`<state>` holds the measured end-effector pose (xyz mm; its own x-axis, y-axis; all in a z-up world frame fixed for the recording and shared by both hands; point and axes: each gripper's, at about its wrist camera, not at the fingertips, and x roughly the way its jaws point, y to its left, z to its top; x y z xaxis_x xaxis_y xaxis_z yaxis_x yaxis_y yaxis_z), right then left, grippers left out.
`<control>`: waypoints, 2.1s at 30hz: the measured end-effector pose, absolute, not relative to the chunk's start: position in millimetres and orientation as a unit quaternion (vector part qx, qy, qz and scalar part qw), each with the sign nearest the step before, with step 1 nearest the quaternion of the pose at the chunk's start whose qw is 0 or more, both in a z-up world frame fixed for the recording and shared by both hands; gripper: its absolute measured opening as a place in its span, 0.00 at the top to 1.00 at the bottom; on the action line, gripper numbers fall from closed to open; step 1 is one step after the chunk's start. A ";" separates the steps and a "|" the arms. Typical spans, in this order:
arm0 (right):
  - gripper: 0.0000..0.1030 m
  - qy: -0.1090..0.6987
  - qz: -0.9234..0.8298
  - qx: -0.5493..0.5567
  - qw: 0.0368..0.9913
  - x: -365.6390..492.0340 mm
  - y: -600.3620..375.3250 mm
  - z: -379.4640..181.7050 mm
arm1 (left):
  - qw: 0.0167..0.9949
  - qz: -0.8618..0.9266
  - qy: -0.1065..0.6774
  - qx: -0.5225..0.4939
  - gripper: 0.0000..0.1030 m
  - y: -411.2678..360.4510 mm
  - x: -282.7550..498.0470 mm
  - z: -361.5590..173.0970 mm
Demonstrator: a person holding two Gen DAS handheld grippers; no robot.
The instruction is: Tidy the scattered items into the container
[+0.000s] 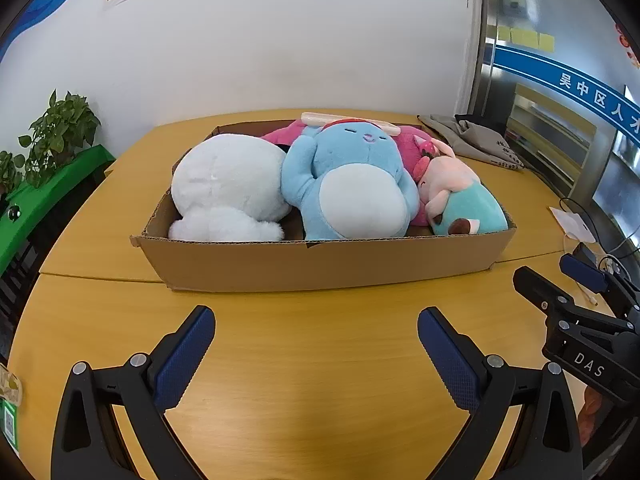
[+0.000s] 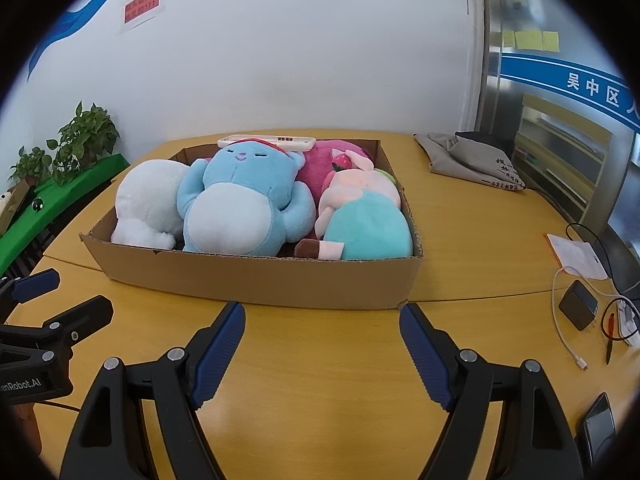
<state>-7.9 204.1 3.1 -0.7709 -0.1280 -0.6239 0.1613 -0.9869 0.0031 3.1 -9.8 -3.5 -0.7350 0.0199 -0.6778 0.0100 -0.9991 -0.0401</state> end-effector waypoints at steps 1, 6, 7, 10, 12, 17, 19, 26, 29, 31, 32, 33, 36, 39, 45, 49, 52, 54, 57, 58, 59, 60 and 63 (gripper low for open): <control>0.23 0.024 -0.941 0.329 0.076 -7.2 205.5 3.5 | 0.005 0.931 -0.020 -0.364 0.00 -8.2 3.6 -3.7; 0.23 0.019 -0.941 0.328 0.076 -7.5 207.0 3.8 | 0.004 0.931 -0.015 -0.365 0.00 -7.9 6.6 -3.6; 0.23 0.019 -0.941 0.328 0.078 -7.7 206.3 3.6 | 0.002 0.932 -0.015 -0.363 0.00 -9.1 7.5 -2.9; 0.23 0.021 -0.941 0.327 0.083 -7.0 203.0 3.4 | -0.002 0.933 -0.021 -0.359 0.00 -13.6 8.7 -0.6; 0.23 0.024 -0.941 0.326 0.085 -5.8 202.3 3.8 | -0.002 0.933 -0.025 -0.358 0.00 -14.7 8.2 -0.1; 0.23 0.026 -0.943 0.324 0.078 -3.8 208.7 5.6 | 0.002 0.932 -0.027 -0.361 0.00 -12.0 6.3 -3.5; 0.23 0.026 -0.943 0.324 0.074 -4.2 211.5 5.6 | 0.003 0.932 -0.026 -0.362 0.00 -12.0 6.7 -5.0; 0.23 0.027 -0.943 0.322 0.082 -6.6 207.8 4.1 | 0.013 0.934 -0.047 -0.353 0.00 -40.7 13.8 -4.3; 0.23 0.035 -0.944 0.316 0.090 -5.3 208.4 5.2 | 0.006 0.934 -0.039 -0.355 0.00 -61.4 14.6 -8.5; 0.23 0.036 -0.945 0.312 0.094 -5.4 216.0 6.2 | 0.003 0.932 -0.039 -0.361 0.00 -77.5 15.2 -15.0; 0.23 0.032 -0.944 0.312 0.099 -6.6 223.0 6.2 | 0.003 0.930 -0.043 -0.366 0.00 -87.0 15.6 -18.9; 0.23 0.025 -0.942 0.316 0.107 -8.8 232.2 4.9 | 0.002 0.928 -0.047 -0.370 0.00 -97.8 15.9 -23.7; 0.23 0.022 -0.931 0.341 0.125 -17.2 261.7 -9.3 | -0.010 0.920 -0.054 -0.388 0.00 -132.0 16.1 -43.9; 0.23 0.059 -0.922 0.365 0.114 -24.7 287.0 -34.9 | -0.031 0.908 -0.034 -0.416 0.00 -165.5 15.3 -73.0; 0.23 0.068 -0.890 0.420 0.162 -32.5 322.9 -80.3 | -0.025 0.891 -0.028 -0.453 0.00 -211.5 10.3 -115.8; 0.21 0.095 -0.872 0.435 0.202 -28.3 325.4 -103.9 | 0.000 0.894 -0.007 -0.448 0.00 -218.1 8.3 -122.6; 0.17 0.103 -0.872 0.427 0.217 -26.0 329.7 -105.7 | 0.031 0.893 0.011 -0.448 0.00 -216.5 7.0 -123.8; 0.08 0.114 -0.864 0.429 0.236 -25.2 328.6 -107.4 | 0.059 0.892 0.026 -0.448 0.00 -214.2 6.2 -123.2; 0.00 0.138 -0.848 0.433 0.271 -25.0 324.3 -109.8 | 0.093 0.888 0.041 -0.448 0.00 -214.1 2.8 -124.1; 0.00 0.144 -0.846 0.431 0.280 -26.2 323.7 -109.8 | 0.099 0.888 0.044 -0.448 0.00 -215.8 1.2 -124.8; 0.00 0.149 -0.842 0.430 0.291 -28.1 324.1 -109.3 | 0.104 0.887 0.045 -0.448 0.00 -217.3 0.1 -125.2; 0.00 0.154 -0.838 0.428 0.303 -31.2 325.3 -109.3 | 0.107 0.886 0.047 -0.448 0.00 -219.1 -1.4 -125.3; 0.00 0.168 -0.827 0.423 0.331 -41.6 334.0 -110.2 | 0.123 0.884 0.055 -0.448 0.00 -223.7 -3.9 -125.5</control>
